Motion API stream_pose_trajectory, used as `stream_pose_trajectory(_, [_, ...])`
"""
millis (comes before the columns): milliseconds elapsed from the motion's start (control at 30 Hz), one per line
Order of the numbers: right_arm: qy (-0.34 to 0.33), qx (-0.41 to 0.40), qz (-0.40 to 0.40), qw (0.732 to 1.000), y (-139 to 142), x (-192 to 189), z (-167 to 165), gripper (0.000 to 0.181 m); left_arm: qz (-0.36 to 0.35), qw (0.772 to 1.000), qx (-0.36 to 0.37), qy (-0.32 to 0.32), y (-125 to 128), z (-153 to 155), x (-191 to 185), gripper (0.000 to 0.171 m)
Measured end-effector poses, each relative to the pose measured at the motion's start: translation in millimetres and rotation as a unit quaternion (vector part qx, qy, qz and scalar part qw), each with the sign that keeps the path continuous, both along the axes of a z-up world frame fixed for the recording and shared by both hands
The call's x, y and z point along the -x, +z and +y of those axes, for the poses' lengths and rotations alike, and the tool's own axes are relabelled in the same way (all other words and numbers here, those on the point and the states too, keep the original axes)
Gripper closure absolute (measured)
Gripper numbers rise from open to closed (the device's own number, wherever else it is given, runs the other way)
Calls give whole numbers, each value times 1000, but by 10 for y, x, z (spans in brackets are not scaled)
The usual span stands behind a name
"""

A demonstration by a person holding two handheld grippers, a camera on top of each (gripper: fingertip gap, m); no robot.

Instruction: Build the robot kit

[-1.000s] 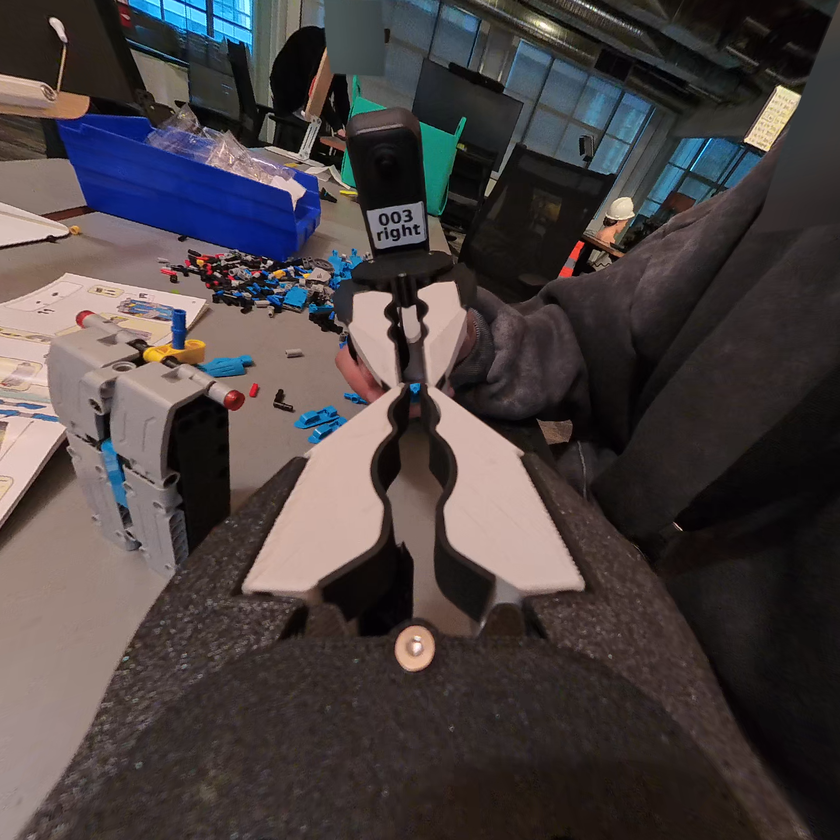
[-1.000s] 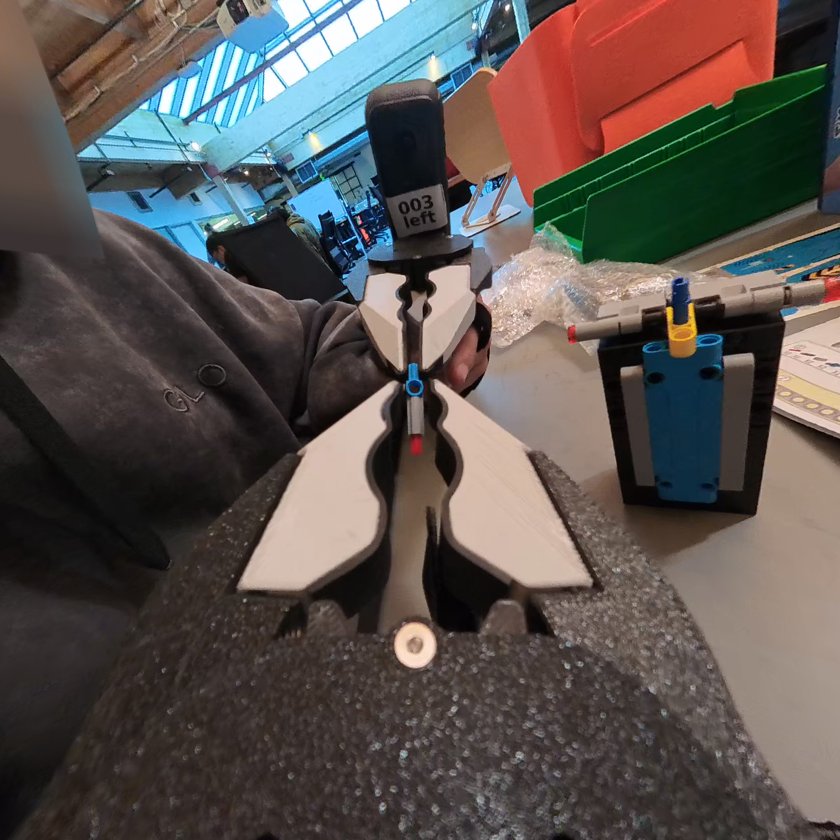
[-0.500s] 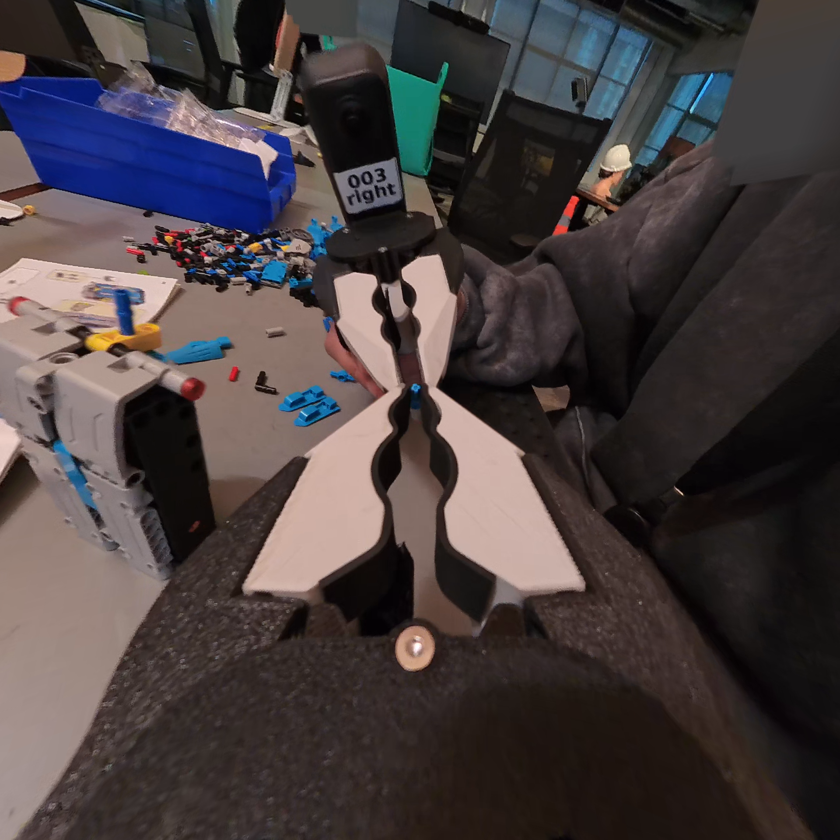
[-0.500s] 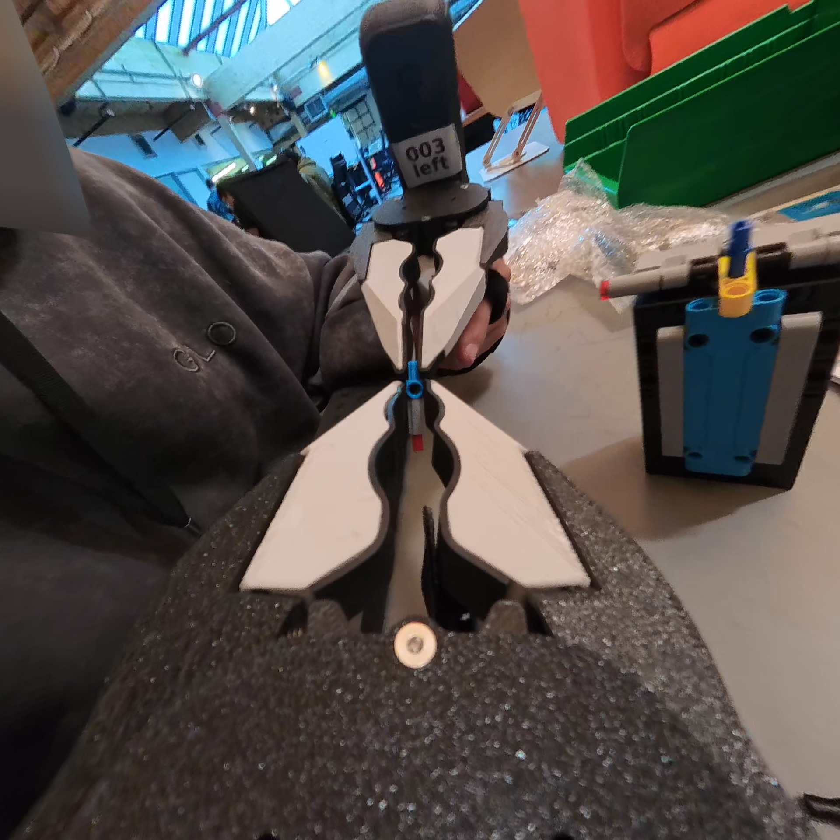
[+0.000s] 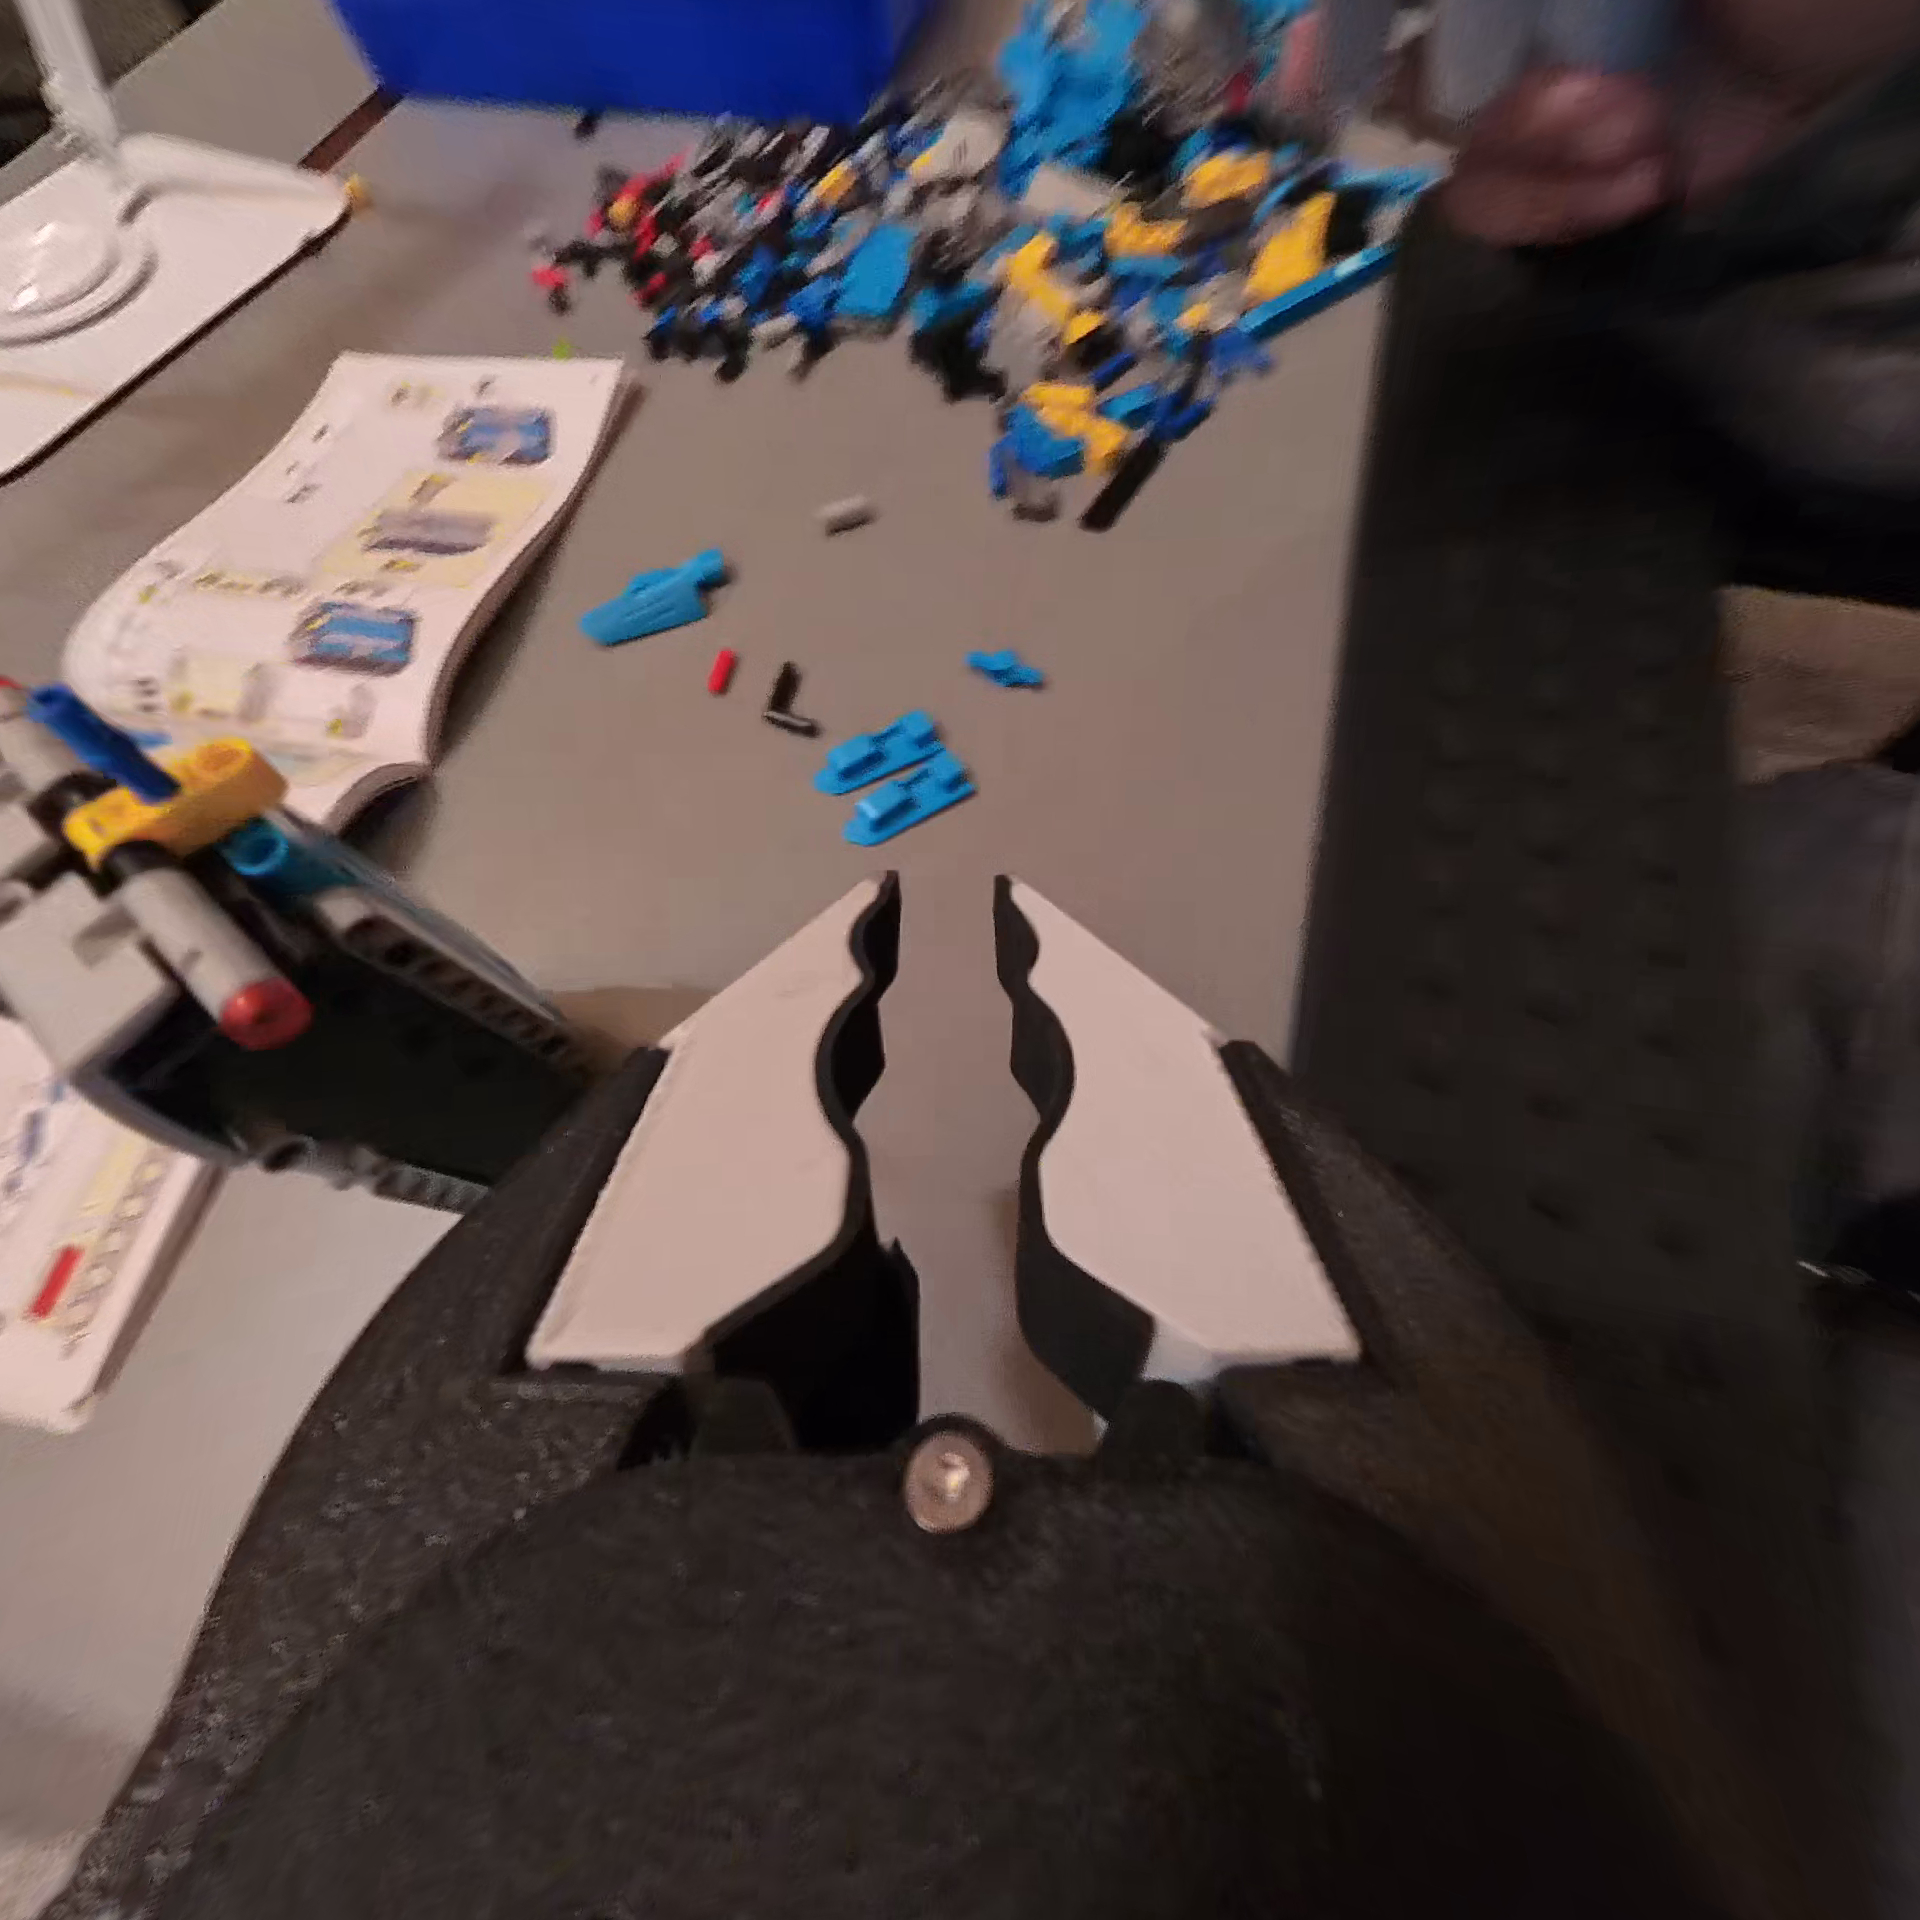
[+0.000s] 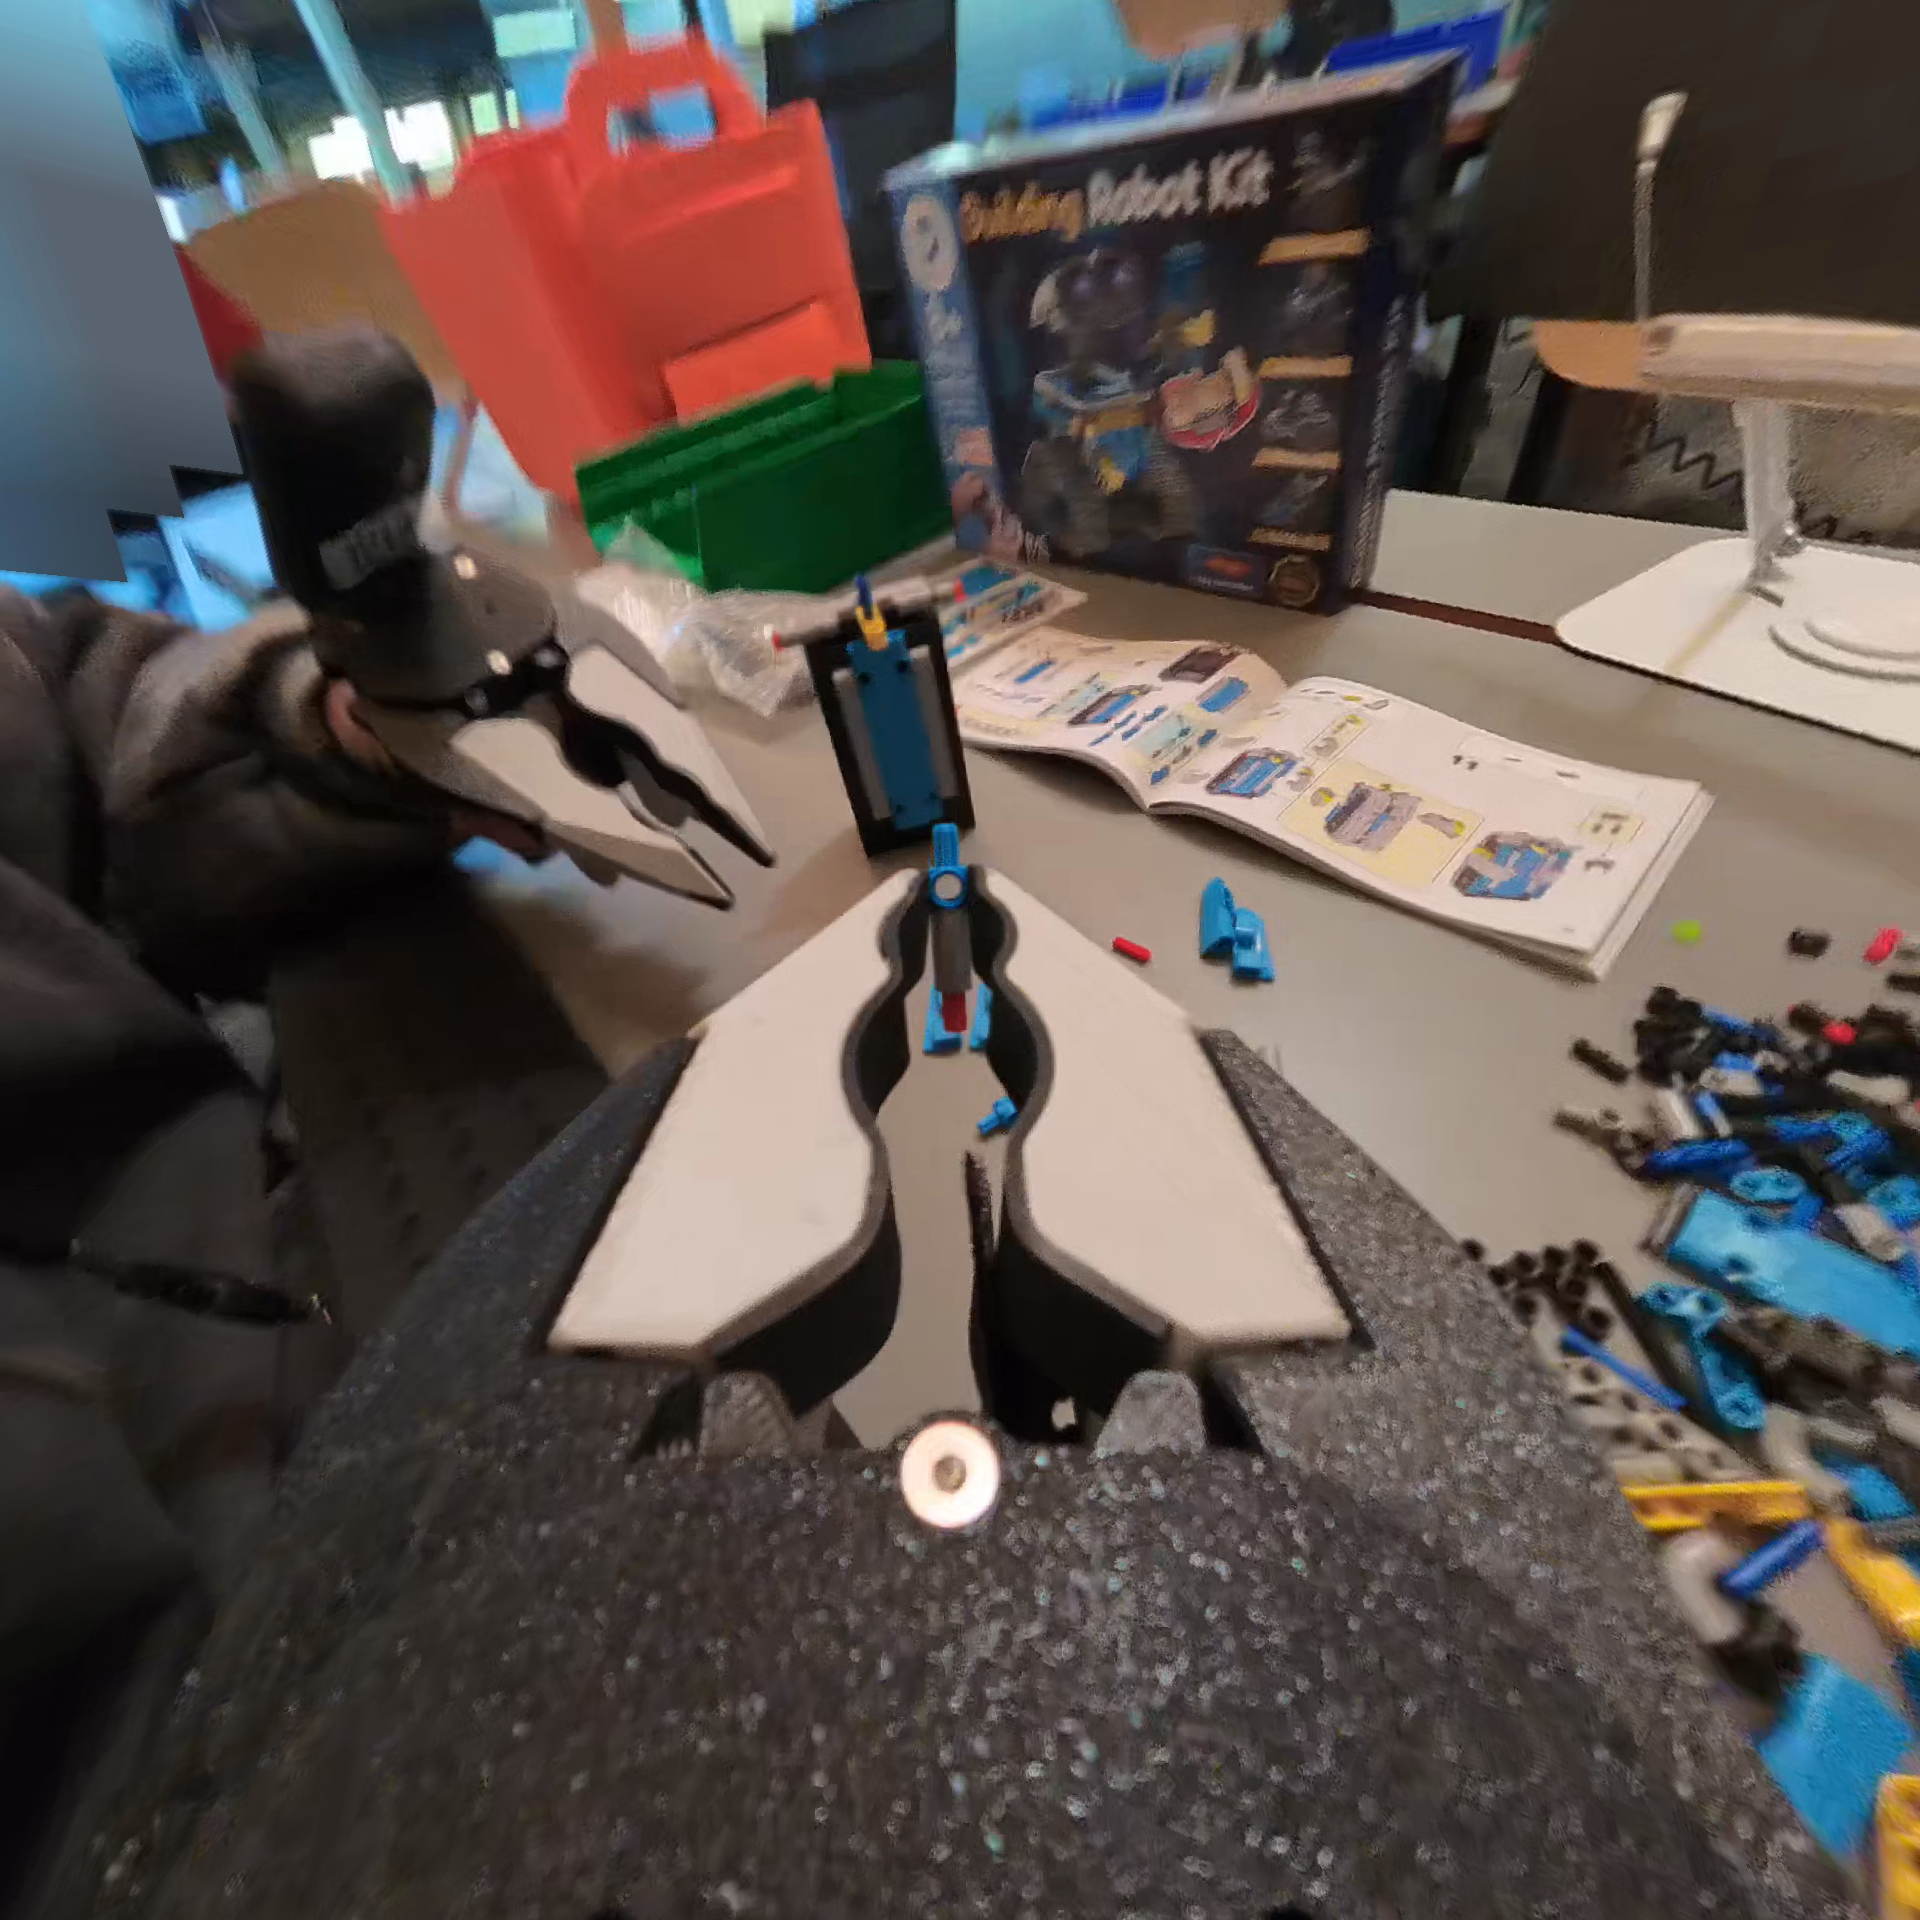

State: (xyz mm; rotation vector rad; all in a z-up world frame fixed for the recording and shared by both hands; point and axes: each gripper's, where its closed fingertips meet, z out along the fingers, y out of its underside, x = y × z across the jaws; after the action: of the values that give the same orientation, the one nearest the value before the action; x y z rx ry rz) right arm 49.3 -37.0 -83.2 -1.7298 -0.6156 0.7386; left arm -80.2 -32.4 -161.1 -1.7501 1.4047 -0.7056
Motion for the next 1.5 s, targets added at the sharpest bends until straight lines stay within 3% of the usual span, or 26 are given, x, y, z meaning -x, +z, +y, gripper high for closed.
stream_pose_trajectory(133, [6,2,218,976,121,-135,-16,175,60,993,11,102,-157,328,-248,154])
stream_pose_trajectory(300, [29,-5,223,974,108,-115,-138,174,73,971,81,214,-351,634,-531,151])
stream_pose_trajectory(433, [40,-16,213,976,114,-95,-194,174,49,958,116,257,-404,725,-664,152])
stream_pose_trajectory(700, [54,-7,211,976,86,-72,-204,174,76,953,117,268,-584,709,-710,153])
stream_pose_trajectory(767, [56,-3,216,975,88,-81,-199,174,75,953,108,274,-606,754,-693,163])
stream_pose_trajectory(1033, [53,7,200,978,26,-37,-171,174,57,967,97,227,-603,734,-692,171])
stream_pose_trajectory(1133, [52,8,194,980,12,-18,-165,174,69,971,43,223,-549,755,-643,171])
stream_pose_trajectory(1233, [50,12,197,979,4,-19,-147,174,71,971,-8,227,-459,819,-637,148])
stream_pose_trajectory(1367, [53,15,192,980,-8,0,-150,174,49,969,26,241,-489,892,-658,143])
stream_pose_trajectory(1500, [57,16,191,980,-13,12,-157,174,46,974,55,216,-532,882,-720,145])
